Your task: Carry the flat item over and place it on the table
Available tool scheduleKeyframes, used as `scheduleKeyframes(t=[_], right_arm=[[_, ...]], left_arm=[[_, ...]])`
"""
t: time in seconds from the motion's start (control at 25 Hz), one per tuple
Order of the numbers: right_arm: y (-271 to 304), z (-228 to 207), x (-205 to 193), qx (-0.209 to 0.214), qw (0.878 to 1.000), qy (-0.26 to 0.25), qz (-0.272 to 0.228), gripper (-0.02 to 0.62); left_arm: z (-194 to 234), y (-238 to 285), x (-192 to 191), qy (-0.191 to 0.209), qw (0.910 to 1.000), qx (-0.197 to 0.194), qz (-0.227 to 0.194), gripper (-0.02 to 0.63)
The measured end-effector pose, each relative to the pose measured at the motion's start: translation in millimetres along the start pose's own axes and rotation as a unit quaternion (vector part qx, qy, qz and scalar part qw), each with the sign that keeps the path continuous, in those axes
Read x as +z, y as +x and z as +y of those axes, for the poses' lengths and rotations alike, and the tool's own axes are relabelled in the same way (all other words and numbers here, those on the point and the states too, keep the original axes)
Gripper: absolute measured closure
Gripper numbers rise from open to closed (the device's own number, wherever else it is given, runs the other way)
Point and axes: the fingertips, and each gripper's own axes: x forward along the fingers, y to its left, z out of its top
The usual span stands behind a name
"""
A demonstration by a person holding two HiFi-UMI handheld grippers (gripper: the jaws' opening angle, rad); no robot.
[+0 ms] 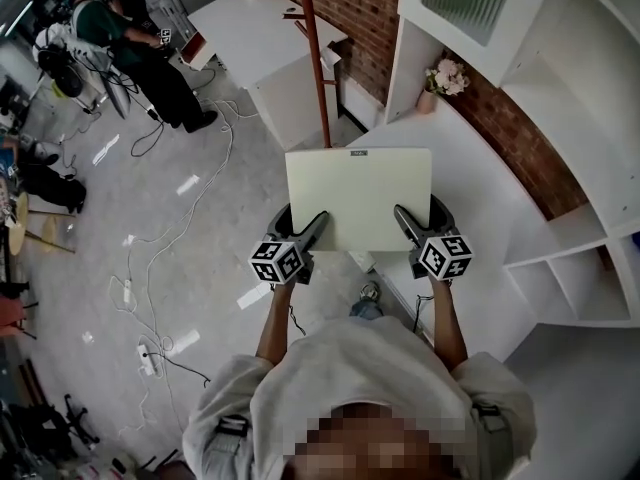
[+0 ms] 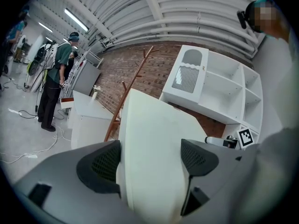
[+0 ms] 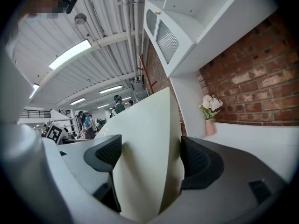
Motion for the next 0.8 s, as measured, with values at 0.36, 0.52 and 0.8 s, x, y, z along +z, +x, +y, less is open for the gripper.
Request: scheduleKeyframes(t=[0.36, 0.52, 0.8], right_arm=[[22, -42, 19, 0.017, 1.000, 0.010, -0.008, 0.199], [31, -55, 27, 0.023, 1.000, 0.011, -0.007, 0.199], [52, -69, 31, 0.027, 1.000, 0.010, -0.003, 0.199]], left_arm=[[-9, 43, 15, 0.016, 0.9997, 0.017, 0.000, 0.190], [-10, 58, 20, 0.018, 0.9996, 0.022, 0.001, 0.190], [0, 78, 23, 0.017, 0.9995, 0.025, 0.004, 0.190]])
